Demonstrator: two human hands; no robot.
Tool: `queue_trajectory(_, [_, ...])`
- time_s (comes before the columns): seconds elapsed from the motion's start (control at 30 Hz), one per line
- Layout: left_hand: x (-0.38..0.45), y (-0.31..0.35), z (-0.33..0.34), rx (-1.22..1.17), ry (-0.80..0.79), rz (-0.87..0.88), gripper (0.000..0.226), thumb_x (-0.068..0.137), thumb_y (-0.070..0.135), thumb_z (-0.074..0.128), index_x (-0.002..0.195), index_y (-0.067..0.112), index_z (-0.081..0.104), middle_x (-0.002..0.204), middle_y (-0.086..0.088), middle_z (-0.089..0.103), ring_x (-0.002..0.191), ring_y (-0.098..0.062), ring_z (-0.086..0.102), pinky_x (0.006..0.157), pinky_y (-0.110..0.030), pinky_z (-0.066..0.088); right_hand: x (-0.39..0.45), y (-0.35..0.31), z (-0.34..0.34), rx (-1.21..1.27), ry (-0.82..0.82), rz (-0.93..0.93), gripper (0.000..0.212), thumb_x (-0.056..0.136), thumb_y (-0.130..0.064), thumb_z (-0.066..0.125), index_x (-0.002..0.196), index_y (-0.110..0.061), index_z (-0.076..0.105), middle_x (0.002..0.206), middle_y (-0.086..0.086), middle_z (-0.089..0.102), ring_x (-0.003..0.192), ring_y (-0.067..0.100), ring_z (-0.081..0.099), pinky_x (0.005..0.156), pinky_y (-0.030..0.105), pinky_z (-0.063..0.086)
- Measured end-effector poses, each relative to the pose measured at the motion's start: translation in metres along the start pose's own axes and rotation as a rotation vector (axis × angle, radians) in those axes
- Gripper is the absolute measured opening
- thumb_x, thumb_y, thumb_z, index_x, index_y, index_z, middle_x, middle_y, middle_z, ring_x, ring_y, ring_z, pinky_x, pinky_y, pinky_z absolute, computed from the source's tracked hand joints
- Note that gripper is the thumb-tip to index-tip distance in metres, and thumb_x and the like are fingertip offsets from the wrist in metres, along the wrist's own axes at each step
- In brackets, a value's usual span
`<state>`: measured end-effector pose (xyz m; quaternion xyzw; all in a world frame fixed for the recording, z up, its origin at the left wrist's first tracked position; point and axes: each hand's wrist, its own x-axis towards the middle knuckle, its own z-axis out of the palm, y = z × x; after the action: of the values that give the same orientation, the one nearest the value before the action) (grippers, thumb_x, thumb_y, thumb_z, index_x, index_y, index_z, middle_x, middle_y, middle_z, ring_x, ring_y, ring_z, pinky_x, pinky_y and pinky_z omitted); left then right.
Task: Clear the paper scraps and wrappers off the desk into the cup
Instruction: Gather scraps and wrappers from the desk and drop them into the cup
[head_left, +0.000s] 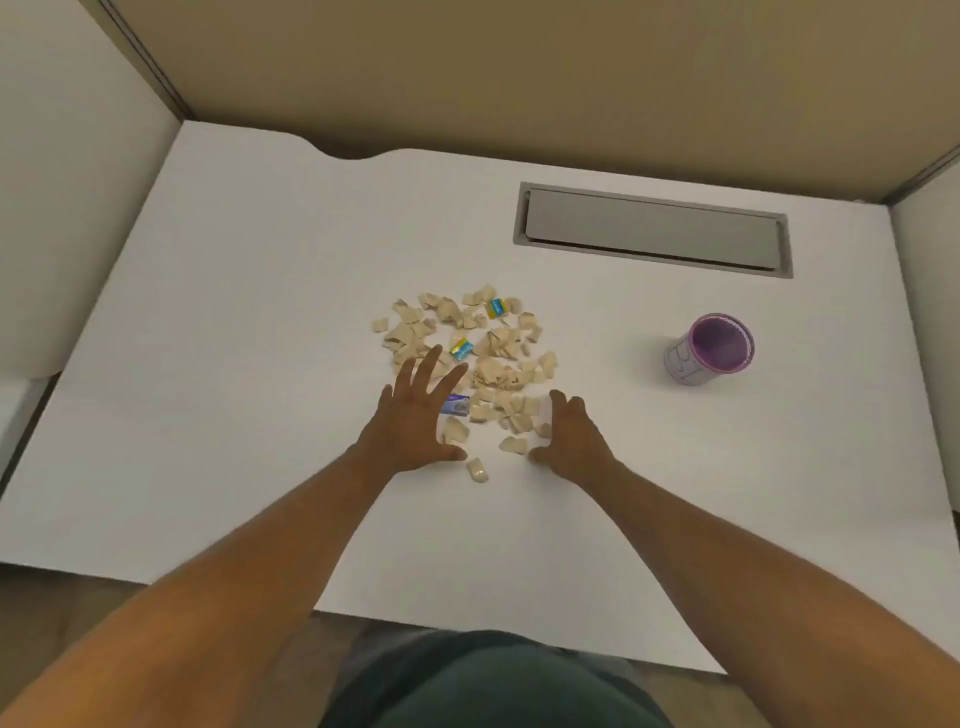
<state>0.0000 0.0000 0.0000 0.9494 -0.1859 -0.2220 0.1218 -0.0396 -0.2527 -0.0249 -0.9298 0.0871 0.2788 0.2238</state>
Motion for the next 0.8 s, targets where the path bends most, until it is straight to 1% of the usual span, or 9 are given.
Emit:
queue_trajectory(0.1, [0.016, -0.009, -0.003, 0.021, 0.000, -0.031, 0.129, 0.066, 0.076, 0.079, 0.166, 0.036, 0.007, 0.175, -0.001, -0.010, 0.162, -0.038, 0.002, 0.123, -0.062, 0.030, 0.010, -0.008, 0.004, 0.077, 0.030, -0.018, 0.083, 0.078, -0.036, 0.088, 0.140, -0.008, 0.039, 0.123, 0.015, 0.044, 0.101, 0.035, 0.063, 0.083, 0.040, 0.055])
queue_trajectory(0.23, [0.032, -0.023, -0.002, -0.167, 0.093, -0.055, 0.122, 0.065, 0.071, 0.085, 0.164, 0.034, 0.023, 0.175, 0.000, 0.005, 0.160, -0.031, 0.015, 0.122, -0.053, 0.036, 0.030, -0.021, 0.003, 0.192, 0.015, -0.051, 0.083, 0.075, -0.019, 0.088, 0.143, -0.013, 0.042, 0.128, 0.013, 0.048, 0.113, 0.034, 0.060, 0.091, 0.037, 0.050])
queue_trajectory(0.33, [0.045, -0.030, -0.004, -0.335, 0.135, -0.145, 0.103, 0.072, 0.066, 0.083, 0.157, 0.039, 0.032, 0.171, 0.008, 0.017, 0.155, -0.022, 0.030, 0.113, -0.045, 0.043, 0.046, -0.026, -0.011, 0.139, 0.077, -0.109, 0.079, 0.067, -0.025, 0.092, 0.129, -0.016, 0.044, 0.124, 0.007, 0.047, 0.106, 0.033, 0.060, 0.077, 0.036, 0.050])
queue_trajectory(0.4, [0.053, -0.036, -0.005, -0.280, 0.181, -0.165, 0.093, 0.077, 0.057, 0.082, 0.156, 0.036, 0.037, 0.169, 0.003, 0.024, 0.152, -0.026, 0.033, 0.113, -0.049, 0.047, 0.054, -0.029, -0.020, -0.046, 0.156, -0.179, 0.091, 0.058, -0.041, 0.096, 0.128, -0.017, 0.044, 0.125, 0.005, 0.045, 0.109, 0.031, 0.055, 0.072, 0.038, 0.053])
queue_trajectory(0.47, [0.061, -0.044, -0.007, -0.131, 0.189, -0.158, 0.096, 0.077, 0.050, 0.082, 0.159, 0.032, 0.036, 0.170, -0.004, 0.024, 0.152, -0.037, 0.028, 0.112, -0.055, 0.046, 0.063, -0.033, -0.024, -0.233, 0.154, -0.221, 0.118, 0.051, -0.057, 0.095, 0.146, -0.021, 0.035, 0.145, 0.008, 0.036, 0.123, 0.033, 0.046, 0.085, 0.044, 0.057])
queue_trajectory(0.57, [0.070, -0.050, -0.007, 0.007, 0.040, -0.136, 0.105, 0.077, 0.053, 0.082, 0.163, 0.037, 0.024, 0.175, -0.005, 0.009, 0.155, -0.046, 0.019, 0.114, -0.056, 0.043, 0.074, -0.038, -0.022, -0.327, 0.014, -0.232, 0.143, 0.053, -0.061, 0.093, 0.162, -0.036, 0.004, 0.170, 0.005, 0.001, 0.143, 0.042, 0.026, 0.103, 0.051, 0.051])
queue_trajectory(0.6, [0.072, -0.049, -0.006, 0.020, -0.020, -0.137, 0.102, 0.081, 0.053, 0.079, 0.164, 0.039, 0.021, 0.175, -0.003, 0.005, 0.155, -0.044, 0.020, 0.113, -0.054, 0.044, 0.075, -0.040, -0.018, -0.343, -0.018, -0.240, 0.142, 0.056, -0.058, 0.093, 0.162, -0.040, 0.000, 0.171, 0.002, -0.006, 0.144, 0.043, 0.024, 0.103, 0.051, 0.051])
queue_trajectory(0.67, [0.075, -0.047, -0.004, 0.054, -0.077, -0.135, 0.088, 0.090, 0.049, 0.071, 0.163, 0.039, 0.023, 0.174, 0.001, 0.010, 0.152, -0.038, 0.027, 0.108, -0.049, 0.049, 0.076, -0.043, -0.011, -0.395, -0.036, -0.258, 0.126, 0.069, -0.052, 0.089, 0.162, -0.040, 0.006, 0.172, 0.001, -0.009, 0.144, 0.042, 0.025, 0.101, 0.049, 0.052])
queue_trajectory(0.8, [0.075, -0.038, -0.001, 0.049, -0.039, -0.113, 0.056, 0.100, 0.023, 0.060, 0.154, 0.027, 0.047, 0.163, -0.003, 0.036, 0.140, -0.031, 0.039, 0.097, -0.043, 0.054, 0.071, -0.046, -0.002, -0.429, 0.019, -0.312, 0.074, 0.092, -0.025, 0.074, 0.155, -0.029, 0.036, 0.170, 0.008, 0.015, 0.141, 0.036, 0.034, 0.089, 0.042, 0.057])
